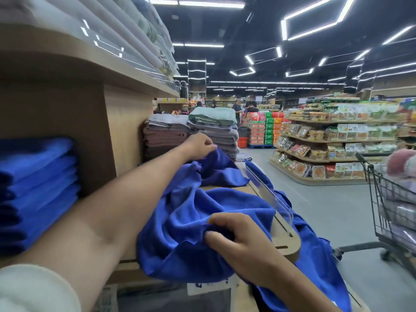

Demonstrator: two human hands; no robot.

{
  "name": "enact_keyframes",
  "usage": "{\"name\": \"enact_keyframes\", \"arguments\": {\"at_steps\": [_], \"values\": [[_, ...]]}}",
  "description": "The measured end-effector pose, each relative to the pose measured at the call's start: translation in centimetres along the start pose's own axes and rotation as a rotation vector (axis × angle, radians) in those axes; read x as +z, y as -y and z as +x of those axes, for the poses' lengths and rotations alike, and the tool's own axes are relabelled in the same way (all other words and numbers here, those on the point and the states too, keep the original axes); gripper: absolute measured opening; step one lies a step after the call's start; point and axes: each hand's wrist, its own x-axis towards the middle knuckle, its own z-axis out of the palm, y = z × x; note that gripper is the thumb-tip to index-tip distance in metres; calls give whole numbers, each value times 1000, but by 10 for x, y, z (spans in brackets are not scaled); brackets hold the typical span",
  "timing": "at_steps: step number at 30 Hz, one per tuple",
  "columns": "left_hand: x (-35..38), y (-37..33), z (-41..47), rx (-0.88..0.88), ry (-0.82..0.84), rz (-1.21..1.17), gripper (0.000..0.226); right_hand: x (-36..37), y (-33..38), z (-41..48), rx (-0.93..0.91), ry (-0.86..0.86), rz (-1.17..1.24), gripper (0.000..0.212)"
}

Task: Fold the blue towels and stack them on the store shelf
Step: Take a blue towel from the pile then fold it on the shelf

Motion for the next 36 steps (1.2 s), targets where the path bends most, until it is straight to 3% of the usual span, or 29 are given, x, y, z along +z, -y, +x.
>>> {"name": "enact_keyframes", "arguments": {"at_steps": [4, 9, 13, 20, 24, 29, 36], "values": [[-52, -14, -18, 69, -231, -87, 26, 2, -4, 2, 20, -5, 29, 35], [-110, -49, -58, 191, -435, -270, 26, 2, -8, 5, -2, -14, 158, 24], [-103, -57, -109, 89, -302, -579, 35, 0, -6, 4, -21, -94, 208, 21], [-3, -40, -215, -131, -168, -980, 29, -2, -2, 0, -15, -269, 289, 3], [16, -40, -237, -87, -101, -1069, 24, 0, -3, 0, -37, -354, 233, 8], [19, -37, -243, -108, -180, -1118, 16, 3, -8, -2, -55, -421, 211, 12], [22, -40, -246, -68, -200, -1098, 10, 4, -10, -6, -85, -375, 182, 9]]}}
